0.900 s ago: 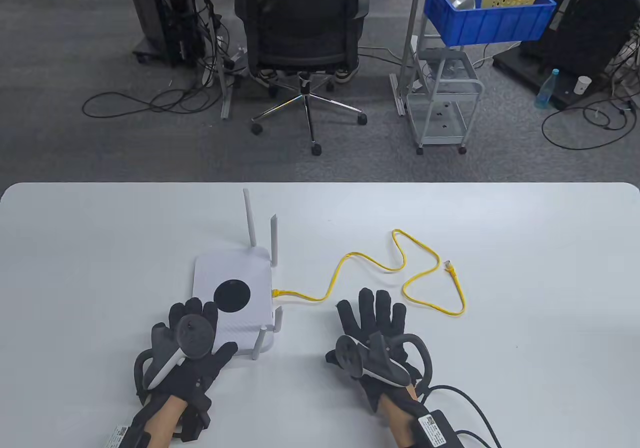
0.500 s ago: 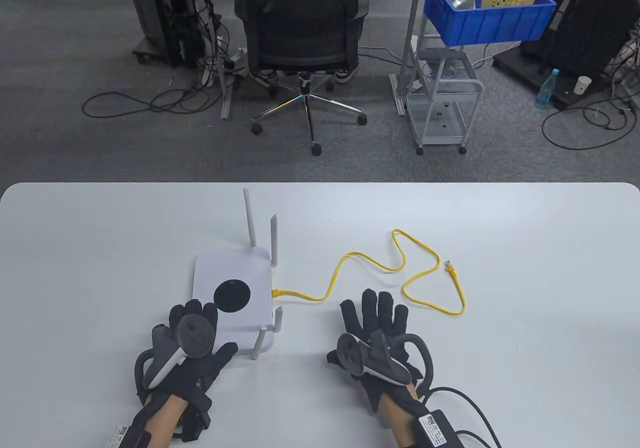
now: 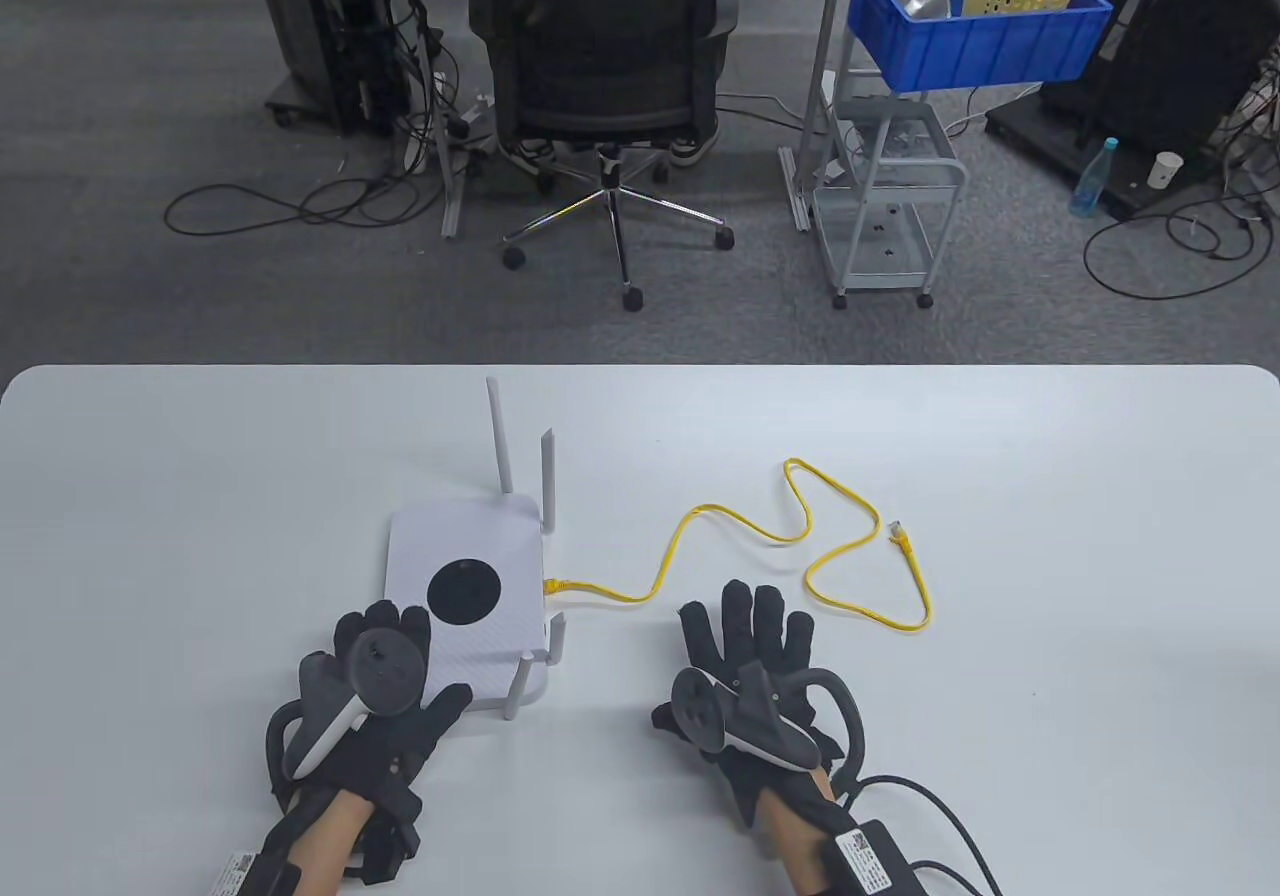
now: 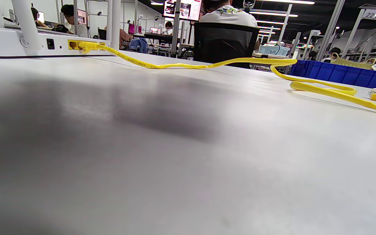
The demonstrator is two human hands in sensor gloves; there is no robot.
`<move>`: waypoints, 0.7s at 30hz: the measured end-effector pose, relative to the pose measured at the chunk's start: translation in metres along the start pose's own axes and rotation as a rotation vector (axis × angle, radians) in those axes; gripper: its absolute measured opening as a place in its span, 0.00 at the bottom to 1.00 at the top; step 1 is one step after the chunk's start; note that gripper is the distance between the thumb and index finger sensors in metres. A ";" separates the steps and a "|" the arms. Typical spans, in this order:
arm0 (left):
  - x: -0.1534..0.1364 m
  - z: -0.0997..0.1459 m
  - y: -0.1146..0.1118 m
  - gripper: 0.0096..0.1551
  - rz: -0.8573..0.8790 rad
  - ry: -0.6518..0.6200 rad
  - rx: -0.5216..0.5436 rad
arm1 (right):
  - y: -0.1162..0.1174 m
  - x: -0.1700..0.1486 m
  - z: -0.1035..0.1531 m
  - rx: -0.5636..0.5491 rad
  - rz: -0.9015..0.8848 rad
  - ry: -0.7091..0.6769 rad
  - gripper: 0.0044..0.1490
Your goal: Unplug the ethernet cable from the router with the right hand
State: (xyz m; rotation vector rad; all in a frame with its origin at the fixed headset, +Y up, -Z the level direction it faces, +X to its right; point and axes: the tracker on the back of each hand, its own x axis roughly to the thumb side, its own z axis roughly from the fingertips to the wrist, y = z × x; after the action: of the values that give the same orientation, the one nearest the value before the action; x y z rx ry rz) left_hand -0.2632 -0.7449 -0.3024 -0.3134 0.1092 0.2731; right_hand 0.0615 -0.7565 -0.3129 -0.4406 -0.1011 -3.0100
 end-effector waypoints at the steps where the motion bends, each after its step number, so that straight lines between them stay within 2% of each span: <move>1: 0.000 0.000 0.000 0.51 0.000 0.000 0.001 | 0.000 0.000 0.000 0.002 0.002 -0.001 0.65; 5: 0.000 0.001 0.004 0.51 0.022 -0.010 0.015 | 0.000 0.000 0.000 0.007 0.001 0.000 0.65; 8: 0.000 0.008 0.016 0.51 0.119 -0.070 0.093 | 0.000 0.000 0.000 0.006 -0.001 0.001 0.65; 12: 0.008 0.032 0.037 0.50 0.368 -0.309 0.285 | 0.000 0.001 0.000 0.008 -0.002 0.001 0.65; 14: 0.015 0.044 0.044 0.51 0.418 -0.419 0.351 | 0.000 0.001 0.000 0.012 -0.003 0.000 0.65; 17: 0.034 0.062 0.045 0.57 0.336 -0.533 0.395 | 0.000 0.002 0.000 0.013 -0.006 -0.001 0.65; 21: 0.058 0.062 0.029 0.62 0.110 -0.470 0.299 | 0.001 0.002 0.000 0.015 -0.007 -0.001 0.66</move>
State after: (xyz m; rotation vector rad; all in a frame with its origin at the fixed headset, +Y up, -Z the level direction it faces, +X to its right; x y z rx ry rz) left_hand -0.2122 -0.6842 -0.2610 0.0588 -0.2955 0.4272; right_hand 0.0595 -0.7573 -0.3128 -0.4415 -0.1262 -3.0139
